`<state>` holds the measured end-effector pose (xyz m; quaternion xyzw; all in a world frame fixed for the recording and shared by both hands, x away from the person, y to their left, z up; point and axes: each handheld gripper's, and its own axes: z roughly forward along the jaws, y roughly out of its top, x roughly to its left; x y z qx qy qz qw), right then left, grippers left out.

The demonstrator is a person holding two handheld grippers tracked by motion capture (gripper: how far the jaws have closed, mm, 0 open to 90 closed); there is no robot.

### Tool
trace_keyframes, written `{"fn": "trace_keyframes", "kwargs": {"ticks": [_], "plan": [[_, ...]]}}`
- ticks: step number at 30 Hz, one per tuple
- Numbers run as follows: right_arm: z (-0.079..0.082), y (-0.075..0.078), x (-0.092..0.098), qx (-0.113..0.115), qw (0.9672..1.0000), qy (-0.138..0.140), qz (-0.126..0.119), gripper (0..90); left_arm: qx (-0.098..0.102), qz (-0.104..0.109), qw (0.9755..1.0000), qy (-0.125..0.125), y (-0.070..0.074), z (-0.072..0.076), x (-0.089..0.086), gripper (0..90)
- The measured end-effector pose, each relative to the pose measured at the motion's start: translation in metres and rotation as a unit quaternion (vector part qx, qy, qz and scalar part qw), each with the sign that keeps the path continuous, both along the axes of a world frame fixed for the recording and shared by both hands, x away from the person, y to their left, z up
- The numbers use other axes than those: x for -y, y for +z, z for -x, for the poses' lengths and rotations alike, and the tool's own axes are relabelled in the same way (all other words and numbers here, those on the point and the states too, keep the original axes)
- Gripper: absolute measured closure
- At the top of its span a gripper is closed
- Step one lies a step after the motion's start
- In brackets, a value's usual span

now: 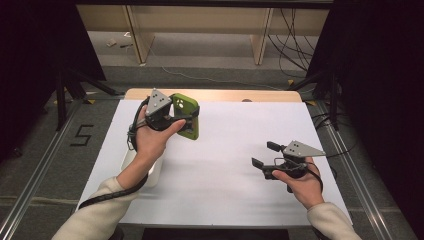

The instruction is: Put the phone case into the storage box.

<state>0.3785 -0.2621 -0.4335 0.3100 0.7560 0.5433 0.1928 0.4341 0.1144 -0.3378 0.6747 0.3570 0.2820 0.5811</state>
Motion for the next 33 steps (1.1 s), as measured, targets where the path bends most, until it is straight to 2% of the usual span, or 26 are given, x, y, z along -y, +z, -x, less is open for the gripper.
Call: {"fn": "trace_keyframes", "kwargs": {"ticks": [33], "plan": [[0.0001, -0.0011, -0.0006, 0.000, 1.0000, 0.000, 0.000, 15.9, -0.002, -0.002, 0.9999, 0.014, 0.0019, -0.0043, -0.0100, 16.7]]}}
